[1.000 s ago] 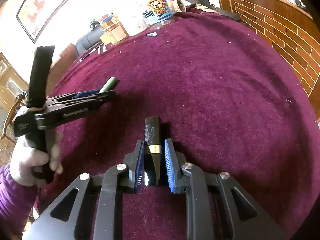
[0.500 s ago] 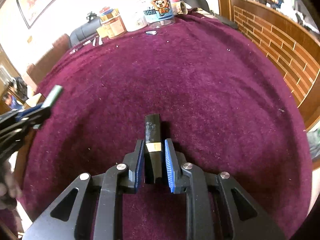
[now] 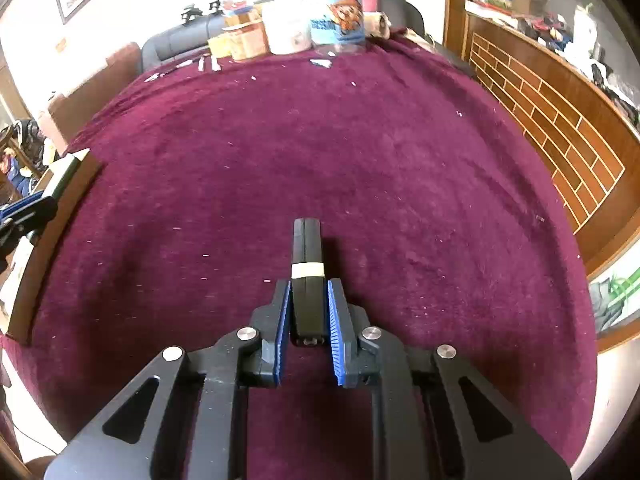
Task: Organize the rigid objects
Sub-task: 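Carry the green battery to the tray with the left gripper while the right gripper carries the black tube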
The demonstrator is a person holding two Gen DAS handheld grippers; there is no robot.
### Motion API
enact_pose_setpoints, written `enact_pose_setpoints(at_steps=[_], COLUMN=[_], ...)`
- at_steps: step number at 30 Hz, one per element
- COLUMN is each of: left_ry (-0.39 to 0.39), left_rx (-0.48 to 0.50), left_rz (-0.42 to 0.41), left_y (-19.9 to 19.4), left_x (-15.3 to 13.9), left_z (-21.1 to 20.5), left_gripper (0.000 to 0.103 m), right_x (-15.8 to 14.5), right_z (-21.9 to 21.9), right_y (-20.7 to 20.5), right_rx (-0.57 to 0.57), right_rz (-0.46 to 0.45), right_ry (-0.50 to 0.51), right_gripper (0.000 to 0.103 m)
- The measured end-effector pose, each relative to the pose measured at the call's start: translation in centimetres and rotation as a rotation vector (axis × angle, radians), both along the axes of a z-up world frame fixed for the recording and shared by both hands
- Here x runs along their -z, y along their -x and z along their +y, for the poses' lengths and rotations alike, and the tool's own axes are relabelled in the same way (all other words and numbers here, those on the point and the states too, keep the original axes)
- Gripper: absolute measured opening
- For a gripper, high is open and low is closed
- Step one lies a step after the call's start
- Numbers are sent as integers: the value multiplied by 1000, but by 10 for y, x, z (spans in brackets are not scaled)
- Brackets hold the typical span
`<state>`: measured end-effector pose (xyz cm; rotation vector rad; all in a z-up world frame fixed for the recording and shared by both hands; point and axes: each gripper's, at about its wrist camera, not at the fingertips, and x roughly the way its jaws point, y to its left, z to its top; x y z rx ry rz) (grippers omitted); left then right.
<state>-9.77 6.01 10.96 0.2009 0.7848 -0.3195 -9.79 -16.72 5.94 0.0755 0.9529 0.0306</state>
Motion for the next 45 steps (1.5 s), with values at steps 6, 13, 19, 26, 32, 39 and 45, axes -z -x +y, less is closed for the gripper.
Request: enact_pose_setpoints(at_steps=[6, 13, 19, 26, 32, 39, 45], left_ry=[41, 99, 154, 237, 277, 299, 308], left_rx=[-25, -79, -118, -162, -206, -273, -327], left_rz=[-15, -24, -39, -52, -78, -100, -68], left_y=[0, 8, 19, 37, 52, 61, 56], left_x=[1, 1, -1, -7, -17, -18, -5], left_z=[24, 68, 106, 151, 185, 224, 252], left_gripper=[16, 16, 16, 16, 17, 17, 17], right_x=[-22, -36, -51, -65, -72, -72, -67], right_z=[31, 80, 119, 161, 193, 223, 249], right_y=[6, 11, 17, 24, 32, 33, 32], right_rx=[-54, -132, -201, -287, -366, -431, -499], right_rz=[-36, -59, -86, -105, -116, -101, -74], right_ry=[21, 44, 47, 35, 17, -20, -51], right_gripper=[15, 15, 15, 15, 15, 15, 15])
